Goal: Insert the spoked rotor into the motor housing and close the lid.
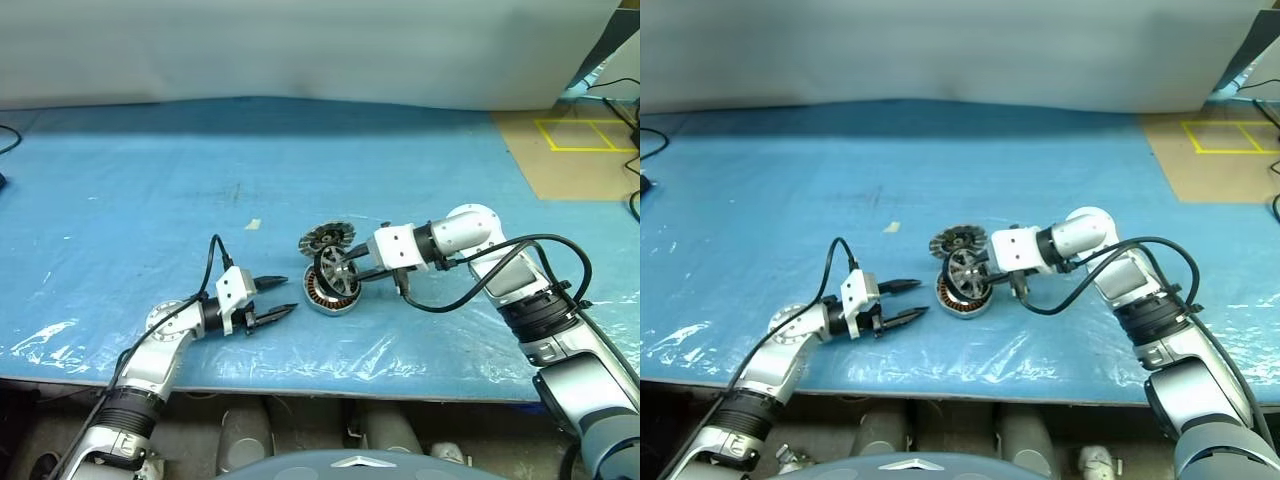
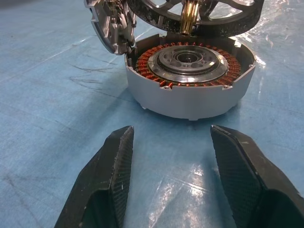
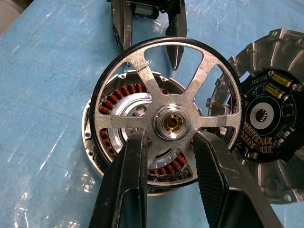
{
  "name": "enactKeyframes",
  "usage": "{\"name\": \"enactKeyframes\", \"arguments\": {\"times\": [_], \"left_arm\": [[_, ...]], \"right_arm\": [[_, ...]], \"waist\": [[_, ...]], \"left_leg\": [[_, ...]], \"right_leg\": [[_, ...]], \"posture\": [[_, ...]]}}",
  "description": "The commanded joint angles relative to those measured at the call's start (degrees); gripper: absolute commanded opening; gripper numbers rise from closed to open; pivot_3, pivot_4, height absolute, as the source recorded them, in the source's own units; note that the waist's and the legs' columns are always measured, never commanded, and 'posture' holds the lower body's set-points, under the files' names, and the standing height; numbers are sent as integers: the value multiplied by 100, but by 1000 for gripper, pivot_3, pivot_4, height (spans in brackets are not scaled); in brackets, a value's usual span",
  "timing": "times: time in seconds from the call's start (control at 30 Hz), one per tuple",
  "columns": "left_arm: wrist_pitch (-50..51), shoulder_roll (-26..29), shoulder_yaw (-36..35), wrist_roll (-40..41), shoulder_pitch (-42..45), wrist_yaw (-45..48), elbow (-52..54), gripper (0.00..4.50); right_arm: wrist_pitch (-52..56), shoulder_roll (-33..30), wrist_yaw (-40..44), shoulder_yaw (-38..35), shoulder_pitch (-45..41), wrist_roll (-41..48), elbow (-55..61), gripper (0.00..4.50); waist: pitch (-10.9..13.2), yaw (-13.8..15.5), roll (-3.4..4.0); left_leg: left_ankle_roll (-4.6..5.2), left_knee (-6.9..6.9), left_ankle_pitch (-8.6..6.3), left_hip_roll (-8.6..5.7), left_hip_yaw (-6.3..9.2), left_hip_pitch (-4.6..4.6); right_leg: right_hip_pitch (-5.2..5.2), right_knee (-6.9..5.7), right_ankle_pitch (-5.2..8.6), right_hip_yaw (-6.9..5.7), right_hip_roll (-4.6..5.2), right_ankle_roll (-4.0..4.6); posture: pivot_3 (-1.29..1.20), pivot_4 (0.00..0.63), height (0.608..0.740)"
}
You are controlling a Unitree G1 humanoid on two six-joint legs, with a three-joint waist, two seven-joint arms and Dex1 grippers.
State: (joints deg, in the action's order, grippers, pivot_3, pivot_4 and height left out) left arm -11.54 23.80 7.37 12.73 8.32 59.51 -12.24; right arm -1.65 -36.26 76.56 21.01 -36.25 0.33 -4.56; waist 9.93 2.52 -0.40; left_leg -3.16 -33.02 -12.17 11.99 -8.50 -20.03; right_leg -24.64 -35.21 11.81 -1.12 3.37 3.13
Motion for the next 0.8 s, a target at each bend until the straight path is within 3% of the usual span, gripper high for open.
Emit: {"name": "enactKeyframes", "arguments": {"times": [0.03,0.8], "left_arm": [[-152,-11,-19,24,22,4,-5,2734],[-134,5,-27,11,54,-18,10,2734]], "right_arm": [[148,38,55,-130,-95,247,173,1111],[122,-118,60,-106,-46,124,155,1111]], "waist": [[0,0,0],[0,0,0]], "left_leg": [[0,0,0,0,0,0],[0,0,0,0,0,0]], "right_leg": [[0,-1,0,0,0,0],[0,-2,0,1,0,0]], "posture": [[0,150,740],[0,150,740]]}}
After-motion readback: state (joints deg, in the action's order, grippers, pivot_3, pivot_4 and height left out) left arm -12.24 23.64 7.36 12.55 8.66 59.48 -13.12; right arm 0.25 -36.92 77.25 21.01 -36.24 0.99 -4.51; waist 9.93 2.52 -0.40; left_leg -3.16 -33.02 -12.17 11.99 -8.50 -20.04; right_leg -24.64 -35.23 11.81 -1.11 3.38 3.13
